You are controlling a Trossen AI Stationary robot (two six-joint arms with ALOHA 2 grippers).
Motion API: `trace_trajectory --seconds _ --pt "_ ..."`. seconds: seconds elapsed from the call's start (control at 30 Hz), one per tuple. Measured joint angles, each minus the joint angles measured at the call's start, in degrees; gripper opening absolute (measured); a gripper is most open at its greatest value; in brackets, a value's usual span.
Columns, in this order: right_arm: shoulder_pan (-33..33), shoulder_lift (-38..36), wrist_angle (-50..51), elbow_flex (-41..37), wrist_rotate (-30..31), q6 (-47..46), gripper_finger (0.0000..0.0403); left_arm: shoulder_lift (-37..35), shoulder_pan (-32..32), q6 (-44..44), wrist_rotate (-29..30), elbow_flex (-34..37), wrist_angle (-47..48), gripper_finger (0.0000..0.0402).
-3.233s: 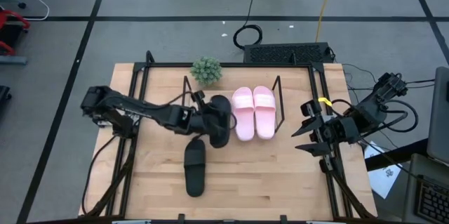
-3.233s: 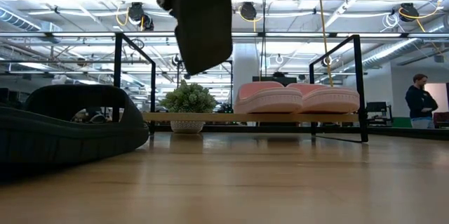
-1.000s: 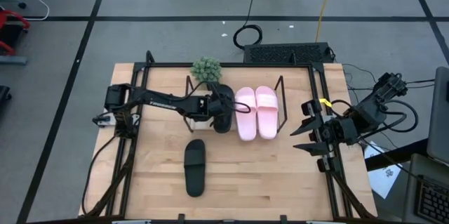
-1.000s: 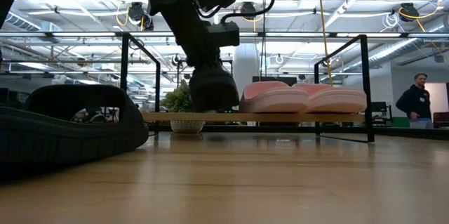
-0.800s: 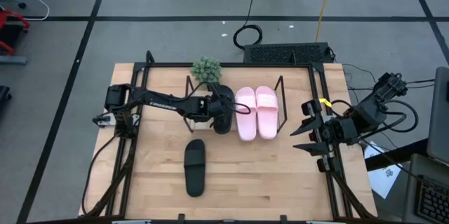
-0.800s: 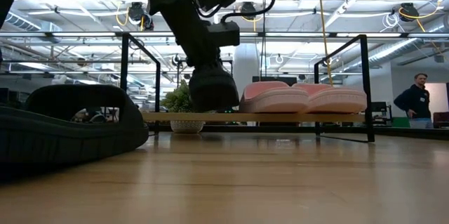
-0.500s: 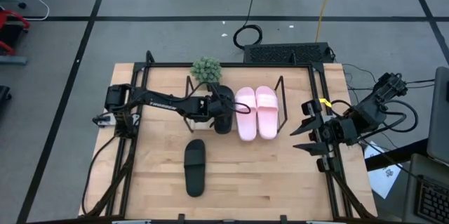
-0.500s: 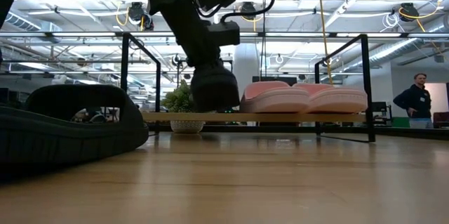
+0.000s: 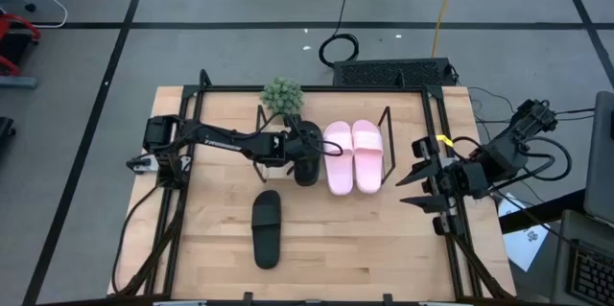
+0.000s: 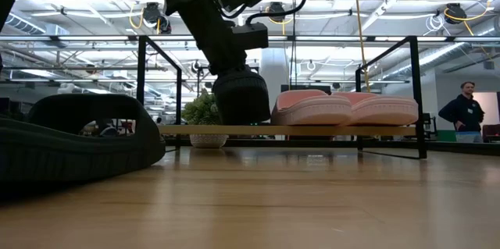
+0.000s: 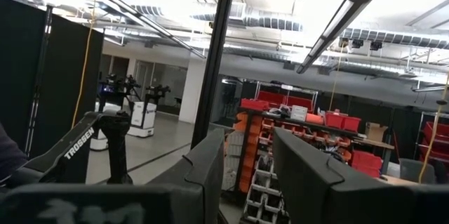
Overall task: Pick and place slides into the shelf
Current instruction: Put the right black slide on the shelf
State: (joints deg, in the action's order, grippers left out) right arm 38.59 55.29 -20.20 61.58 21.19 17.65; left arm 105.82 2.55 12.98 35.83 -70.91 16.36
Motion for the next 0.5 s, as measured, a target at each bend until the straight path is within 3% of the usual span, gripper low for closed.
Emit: trace_trajectory --seconds 0.5 --pt "0.0 0.0 0.4 0.0 0.0 -0.4 0.0111 0.0 -0.1 0.0 0.0 0.0 0.5 0.0086"
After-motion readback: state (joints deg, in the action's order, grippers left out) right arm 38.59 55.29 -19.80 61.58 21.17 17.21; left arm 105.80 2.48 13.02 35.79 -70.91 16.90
